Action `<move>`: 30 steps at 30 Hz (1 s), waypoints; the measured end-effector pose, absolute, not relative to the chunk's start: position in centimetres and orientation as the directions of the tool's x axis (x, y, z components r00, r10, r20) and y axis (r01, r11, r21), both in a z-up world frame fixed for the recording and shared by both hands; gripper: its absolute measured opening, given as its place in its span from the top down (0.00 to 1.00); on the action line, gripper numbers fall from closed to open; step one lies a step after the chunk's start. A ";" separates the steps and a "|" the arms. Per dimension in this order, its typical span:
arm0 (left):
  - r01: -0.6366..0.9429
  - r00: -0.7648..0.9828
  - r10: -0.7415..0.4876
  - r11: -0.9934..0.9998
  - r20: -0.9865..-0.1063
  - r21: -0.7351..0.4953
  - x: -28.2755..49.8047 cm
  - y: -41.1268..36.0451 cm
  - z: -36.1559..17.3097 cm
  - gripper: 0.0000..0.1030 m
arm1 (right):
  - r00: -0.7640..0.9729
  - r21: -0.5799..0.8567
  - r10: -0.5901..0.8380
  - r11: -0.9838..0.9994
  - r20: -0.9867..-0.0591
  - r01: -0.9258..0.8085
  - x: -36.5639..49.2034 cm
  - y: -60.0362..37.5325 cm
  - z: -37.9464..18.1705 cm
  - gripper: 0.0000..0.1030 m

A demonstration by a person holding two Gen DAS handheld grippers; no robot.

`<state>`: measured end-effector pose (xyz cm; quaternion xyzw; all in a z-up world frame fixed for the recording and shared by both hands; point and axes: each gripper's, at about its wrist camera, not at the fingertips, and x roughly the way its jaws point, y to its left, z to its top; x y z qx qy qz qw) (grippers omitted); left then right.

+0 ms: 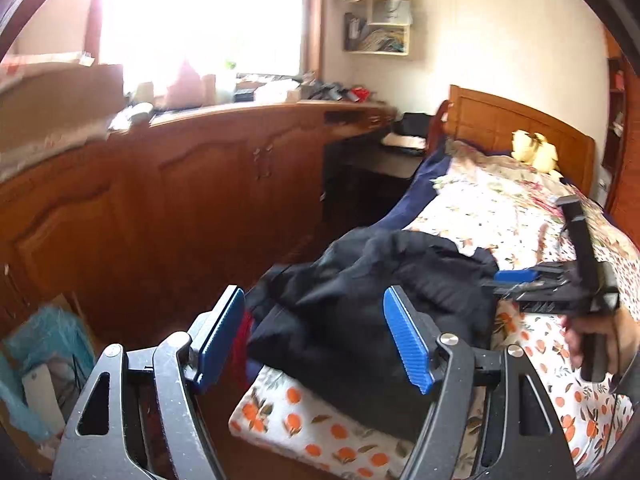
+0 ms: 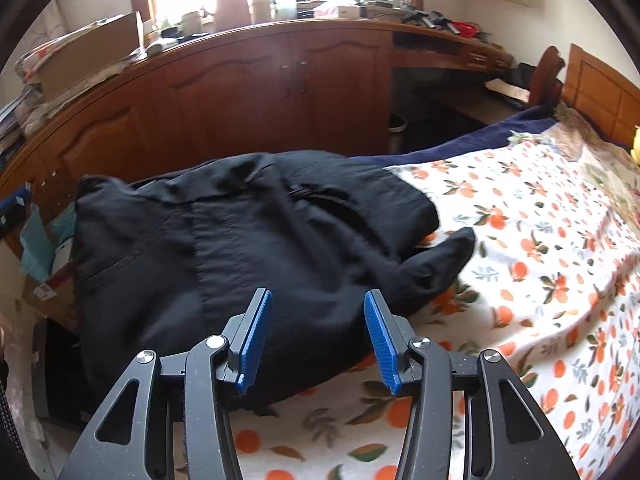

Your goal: Fold large clothes

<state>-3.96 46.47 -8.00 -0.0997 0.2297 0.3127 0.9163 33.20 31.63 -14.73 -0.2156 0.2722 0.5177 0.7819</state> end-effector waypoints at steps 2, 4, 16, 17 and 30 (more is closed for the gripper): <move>-0.570 0.719 0.481 0.821 -0.502 -0.029 -2.4 45.9 -7.9 0.29 | 0.303 -0.051 0.697 0.359 -0.650 -0.932 32.3 31.6 -14.9 0.52; -0.540 0.709 0.453 0.842 -0.540 -0.003 -0.8 45.6 -8.8 0.29 | 0.286 -0.039 0.699 0.347 -0.655 -0.937 31.9 31.7 -15.0 0.52; -0.623 0.533 0.403 0.782 -0.744 -0.022 -0.2 50.8 -17.2 0.50 | 0.240 -0.044 0.663 0.298 -0.709 -0.954 30.1 34.8 -14.9 0.52; -0.627 0.530 0.406 0.779 -0.744 -0.021 -0.3 50.9 -17.3 0.50 | 0.239 -0.041 0.642 0.306 -0.729 -0.951 30.6 35.4 -15.4 0.52; -0.624 0.637 0.450 0.778 -0.626 -0.076 -4.1 48.2 -13.6 0.50 | 0.328 -0.119 0.562 0.375 -0.759 -0.919 31.6 39.6 -18.4 0.49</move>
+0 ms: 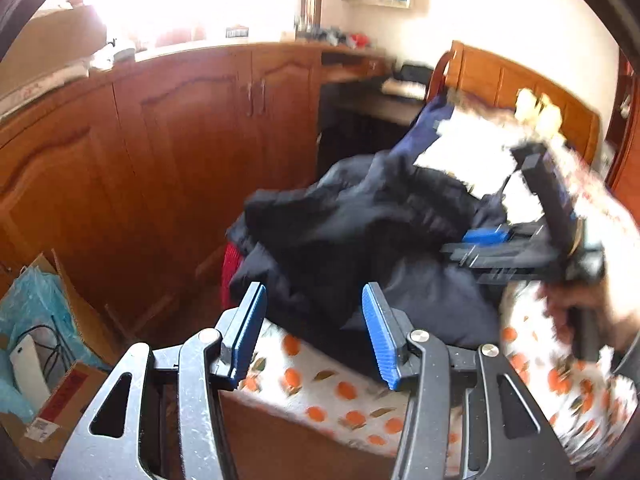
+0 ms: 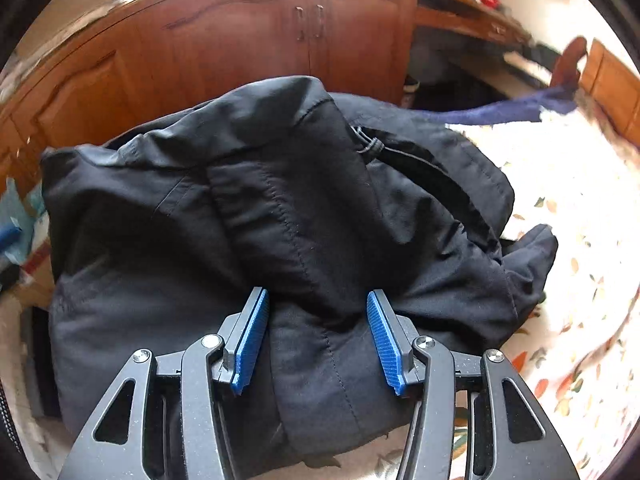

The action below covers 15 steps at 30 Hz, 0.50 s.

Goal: Fold large clothes
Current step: 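Lower the coat bundle at the bed corner and open both grippers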

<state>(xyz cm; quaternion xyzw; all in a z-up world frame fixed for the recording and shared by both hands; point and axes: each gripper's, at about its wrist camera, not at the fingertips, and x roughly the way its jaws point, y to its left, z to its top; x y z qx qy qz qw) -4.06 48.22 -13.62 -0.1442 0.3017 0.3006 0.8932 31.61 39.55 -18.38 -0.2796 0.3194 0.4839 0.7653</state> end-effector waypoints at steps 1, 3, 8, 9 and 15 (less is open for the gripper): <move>-0.613 0.656 0.453 0.786 -0.604 -0.076 -4.0 47.7 -12.9 0.50 | 0.324 -0.114 0.571 0.372 -0.754 -0.921 31.4 39.1 -18.3 0.49; -0.588 0.684 0.441 0.805 -0.581 -0.081 -3.5 47.3 -12.1 0.50 | 0.298 -0.065 0.581 0.387 -0.757 -0.920 31.5 38.1 -17.8 0.49; -0.527 0.711 0.371 0.843 -0.597 -0.104 -0.7 47.2 -11.9 0.75 | 0.250 0.071 0.665 0.415 -0.704 -0.907 30.9 34.3 -14.4 0.49; -0.521 0.713 0.361 0.846 -0.601 -0.110 -0.3 47.3 -12.0 0.77 | 0.260 0.067 0.676 0.417 -0.690 -0.906 30.5 33.4 -13.7 0.49; -0.583 0.613 0.377 0.809 -0.694 -0.075 2.5 50.1 -15.9 0.78 | 0.298 -0.001 0.690 0.396 -0.660 -0.918 28.2 29.1 -11.2 0.49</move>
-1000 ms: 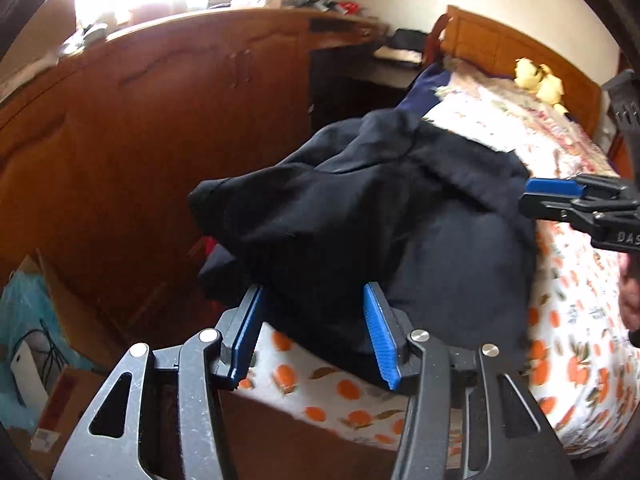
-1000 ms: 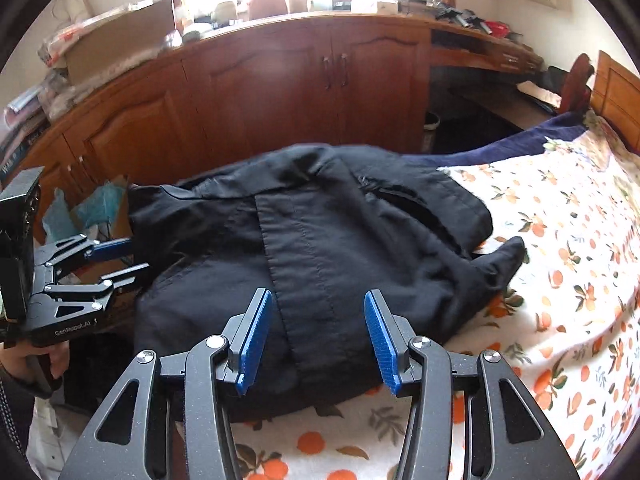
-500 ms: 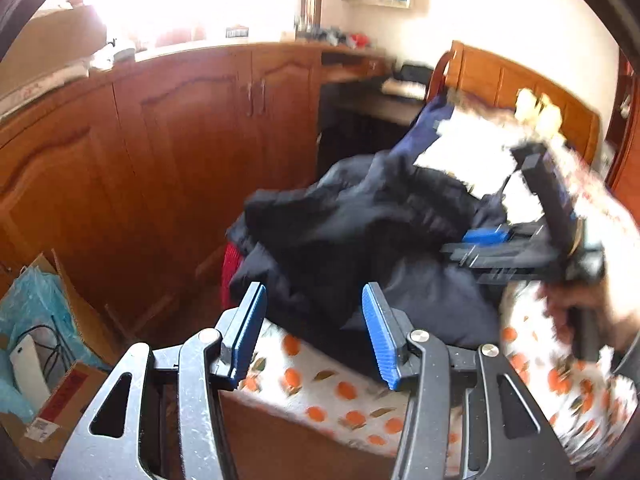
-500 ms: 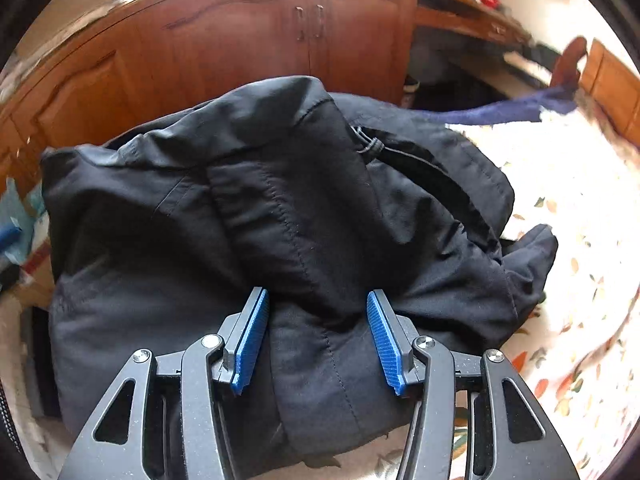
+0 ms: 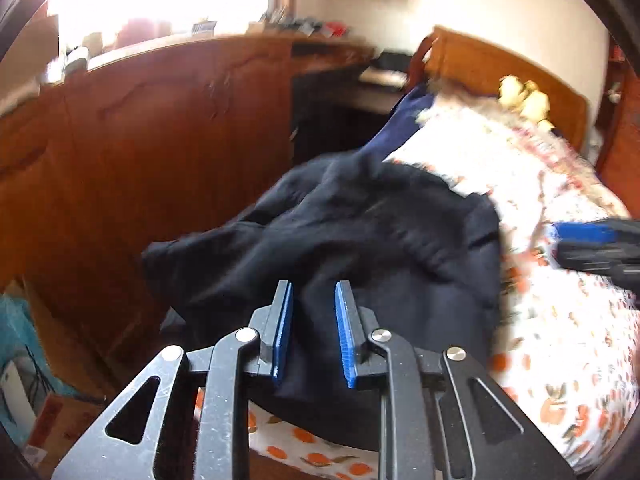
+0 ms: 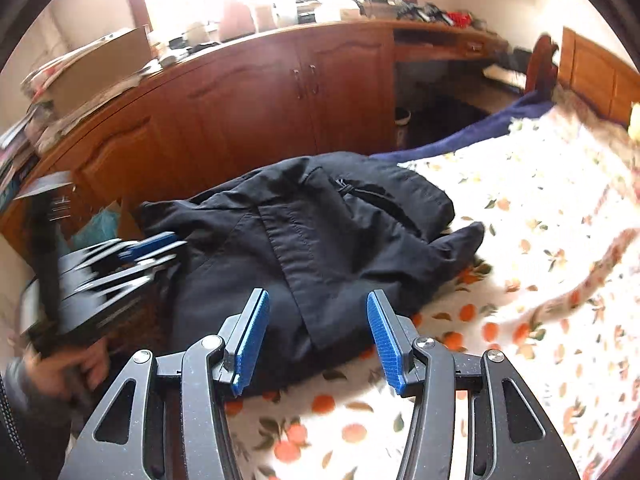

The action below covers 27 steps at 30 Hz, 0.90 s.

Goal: Fold large clothes
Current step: 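Lower the coat bundle at the bed corner and open both grippers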

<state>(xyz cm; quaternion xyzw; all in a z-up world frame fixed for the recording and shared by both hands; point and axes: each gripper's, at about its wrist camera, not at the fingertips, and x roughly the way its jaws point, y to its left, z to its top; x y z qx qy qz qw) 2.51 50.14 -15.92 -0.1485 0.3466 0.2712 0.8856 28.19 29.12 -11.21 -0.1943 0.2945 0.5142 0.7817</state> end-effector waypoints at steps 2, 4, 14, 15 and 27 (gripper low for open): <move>-0.592 0.601 0.395 0.804 -0.696 -0.054 2.4 50.4 -16.8 0.84 | 0.305 -0.021 0.698 0.384 -0.648 -0.923 27.1 27.9 -10.6 0.49; -0.592 0.598 0.406 0.805 -0.691 -0.039 2.4 50.1 -17.1 0.84 | 0.303 -0.018 0.708 0.379 -0.638 -0.925 26.5 26.2 -10.1 0.49; -0.582 0.642 0.410 0.811 -0.648 -0.064 0.0 47.2 -13.8 0.84 | 0.357 -0.027 0.736 0.420 -0.576 -0.907 21.4 17.2 -8.0 0.49; -0.577 0.647 0.405 0.814 -0.646 -0.067 -0.4 46.7 -13.4 0.84 | 0.369 -0.033 0.735 0.428 -0.569 -0.903 21.0 16.7 -7.8 0.49; -0.446 0.746 0.332 0.893 -0.577 -0.063 -3.6 36.5 -8.8 0.11 | 0.460 -0.019 0.725 0.525 -0.513 -0.851 17.9 9.7 -8.1 0.45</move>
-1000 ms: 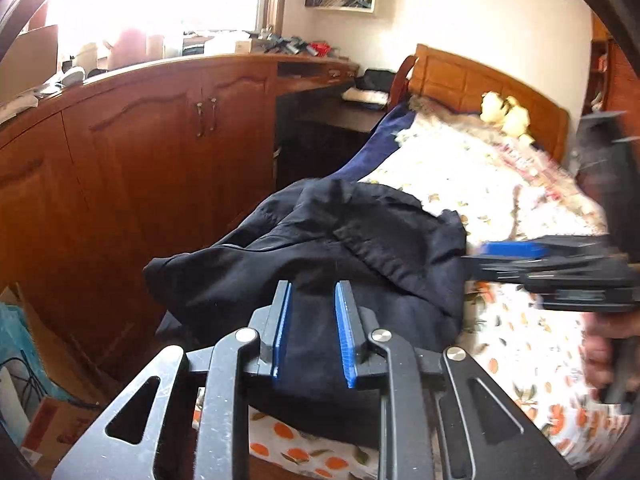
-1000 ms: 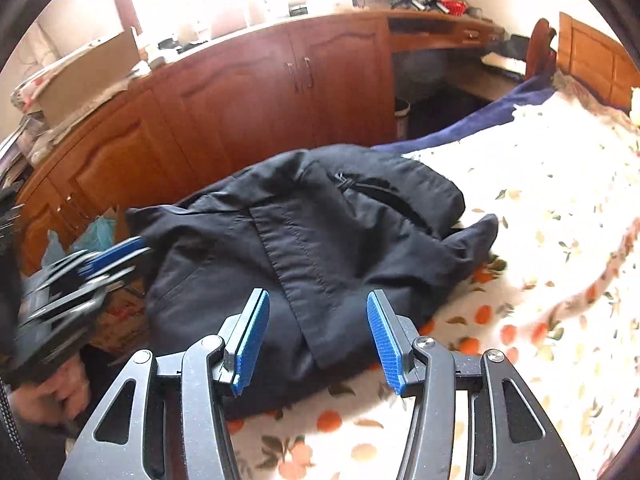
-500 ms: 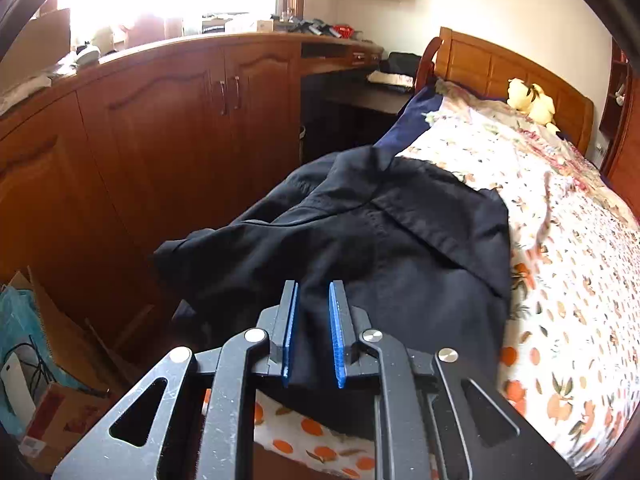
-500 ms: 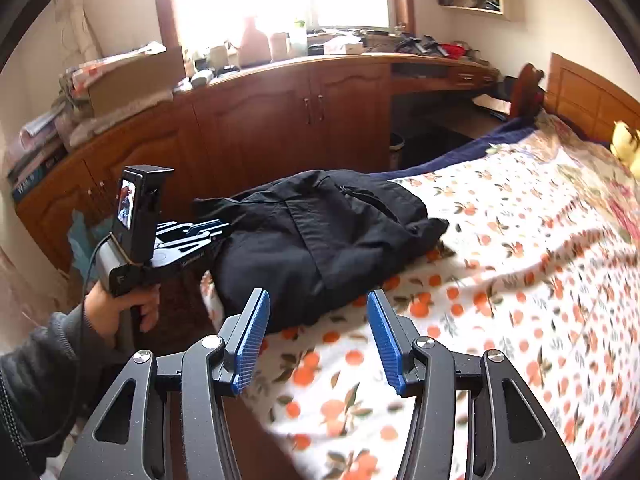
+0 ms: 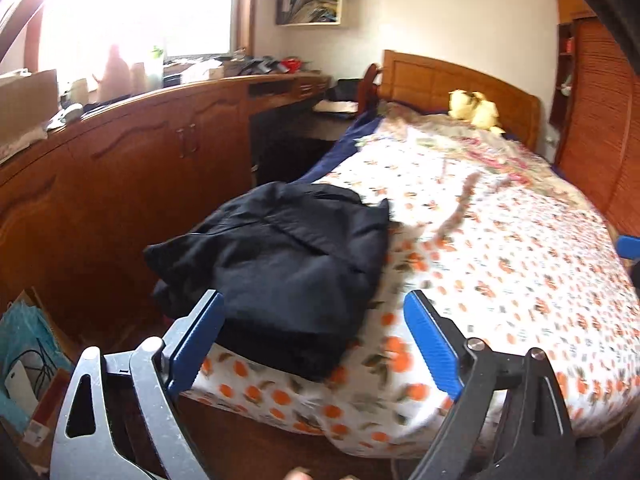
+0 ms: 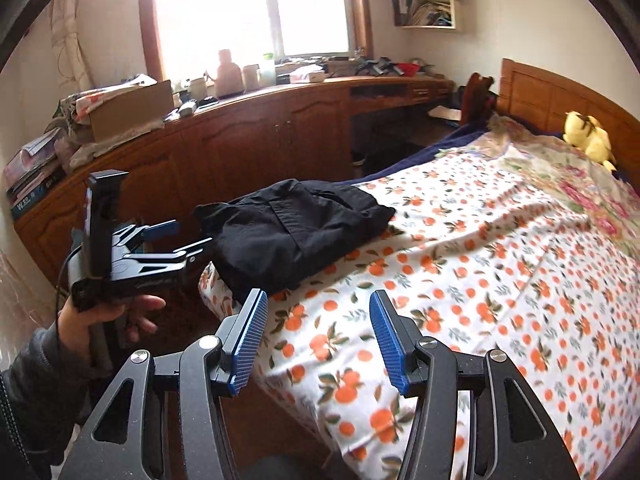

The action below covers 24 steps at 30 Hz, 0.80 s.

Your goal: Fold large clothes

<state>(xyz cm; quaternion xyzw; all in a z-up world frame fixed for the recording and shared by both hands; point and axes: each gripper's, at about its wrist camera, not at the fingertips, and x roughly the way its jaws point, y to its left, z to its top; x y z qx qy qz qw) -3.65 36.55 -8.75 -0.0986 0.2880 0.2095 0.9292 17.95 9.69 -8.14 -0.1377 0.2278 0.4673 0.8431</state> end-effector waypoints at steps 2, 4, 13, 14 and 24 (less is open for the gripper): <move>-0.438 0.739 0.338 0.898 -0.583 -0.035 -3.4 34.1 -8.2 0.11 | 0.476 -0.019 0.720 0.543 -0.505 -0.840 17.6 8.4 -8.2 0.44; -0.403 0.751 0.311 0.914 -0.582 -0.033 -3.1 31.9 -7.7 0.11 | 0.495 -0.020 0.712 0.561 -0.498 -0.828 17.0 6.8 -8.3 0.42; -0.254 0.819 0.188 0.966 -0.542 -0.049 -2.1 20.2 -5.5 0.11 | 0.593 0.005 0.667 0.666 -0.452 -0.746 15.4 -0.6 -9.0 0.28; -0.236 0.826 0.173 0.970 -0.537 -0.052 -2.1 18.9 -5.2 0.11 | 0.614 0.007 0.652 0.688 -0.445 -0.726 15.1 -1.8 -9.0 0.27; -0.068 0.884 0.029 0.995 -0.466 -0.066 -1.9 7.3 -2.4 0.11 | 0.792 0.036 0.514 0.845 -0.330 -0.533 10.5 -12.0 -8.9 0.20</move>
